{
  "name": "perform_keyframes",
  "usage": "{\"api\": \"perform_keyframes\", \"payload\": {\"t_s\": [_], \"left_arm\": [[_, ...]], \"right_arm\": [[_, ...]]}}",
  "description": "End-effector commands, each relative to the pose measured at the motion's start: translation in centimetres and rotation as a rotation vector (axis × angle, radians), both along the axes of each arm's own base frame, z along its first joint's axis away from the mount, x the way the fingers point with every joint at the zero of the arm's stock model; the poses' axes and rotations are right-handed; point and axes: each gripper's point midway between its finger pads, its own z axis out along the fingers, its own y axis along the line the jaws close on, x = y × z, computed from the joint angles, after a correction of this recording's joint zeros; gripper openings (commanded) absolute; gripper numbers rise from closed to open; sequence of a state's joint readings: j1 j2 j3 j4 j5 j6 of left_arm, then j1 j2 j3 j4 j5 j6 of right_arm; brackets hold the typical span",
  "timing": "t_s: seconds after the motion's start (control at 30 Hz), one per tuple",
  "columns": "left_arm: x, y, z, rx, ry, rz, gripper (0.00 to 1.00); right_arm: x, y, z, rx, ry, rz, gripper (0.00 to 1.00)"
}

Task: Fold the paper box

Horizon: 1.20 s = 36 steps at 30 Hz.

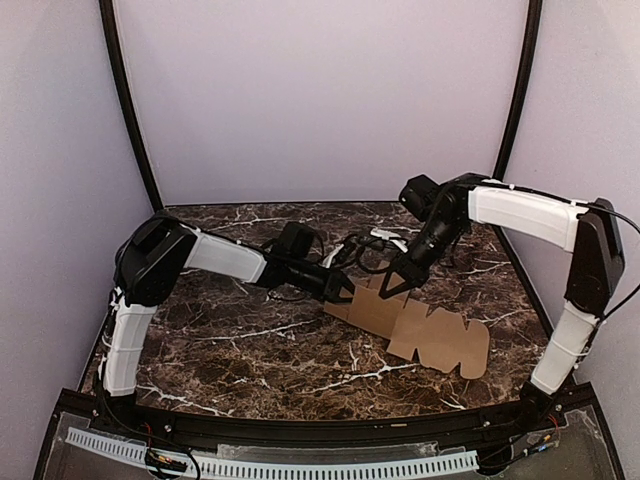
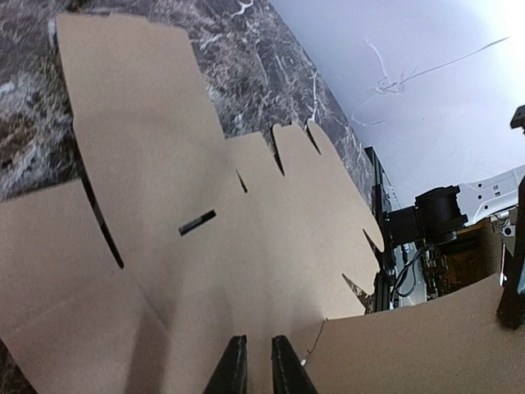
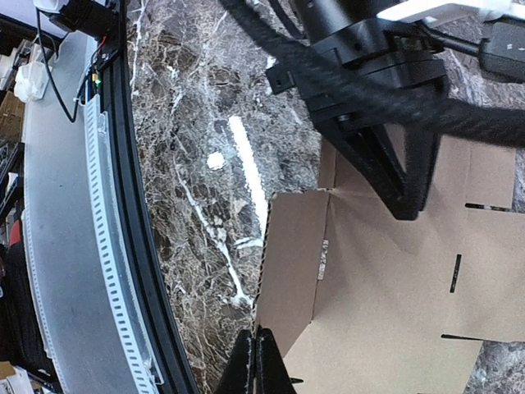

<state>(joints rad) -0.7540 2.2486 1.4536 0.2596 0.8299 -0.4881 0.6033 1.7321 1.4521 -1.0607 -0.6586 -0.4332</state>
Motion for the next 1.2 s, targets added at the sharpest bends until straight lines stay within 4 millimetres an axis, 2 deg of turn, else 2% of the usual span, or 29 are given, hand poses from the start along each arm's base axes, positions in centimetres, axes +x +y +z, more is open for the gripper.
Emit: {"api": "perform_keyframes", "payload": {"t_s": [0.0,0.23,0.33,0.6,0.7,0.77,1.03,1.07,1.1,1.17], "left_arm": [[-1.7,1.2,-2.3,0.074,0.065,-0.043,0.11],[-2.6,2.4,-4.8,0.130,0.094,-0.037,0.09],[-2.7,2.6,-5.3,0.144,0.099,-0.032,0.08],[-2.4,2.6,-5.6,0.149,0.103,-0.022,0.08],[-2.4,2.6,-5.6,0.149,0.102,-0.022,0.08],[-2.4,2.6,-5.6,0.148,0.102,-0.022,0.07],[-2.5,2.6,-5.7,0.148,0.104,-0.025,0.07],[-2.5,2.6,-5.6,0.146,0.103,-0.024,0.07],[-2.4,2.7,-5.7,0.146,0.107,-0.021,0.07],[-2.3,2.6,-5.6,0.141,0.111,-0.019,0.07]], "right_arm": [[2.7,-0.7,-0.8,-0.046,-0.059,-0.035,0.00],[6.5,-2.2,-3.6,-0.104,-0.115,-0.098,0.00],[8.3,-3.0,-5.6,-0.151,-0.141,-0.123,0.12],[10.5,-3.5,-8.1,-0.186,-0.183,-0.154,0.33],[12.1,-4.4,-9.6,-0.247,-0.256,-0.186,0.39],[13.2,-5.0,-10.3,-0.277,-0.299,-0.211,0.47],[13.5,-5.7,-12.9,-0.315,-0.317,-0.209,0.76],[13.4,-5.9,-13.3,-0.324,-0.325,-0.208,0.81],[13.3,-6.2,-13.7,-0.333,-0.335,-0.206,0.94],[12.4,-6.7,-15.0,-0.356,-0.349,-0.193,0.99]]}}
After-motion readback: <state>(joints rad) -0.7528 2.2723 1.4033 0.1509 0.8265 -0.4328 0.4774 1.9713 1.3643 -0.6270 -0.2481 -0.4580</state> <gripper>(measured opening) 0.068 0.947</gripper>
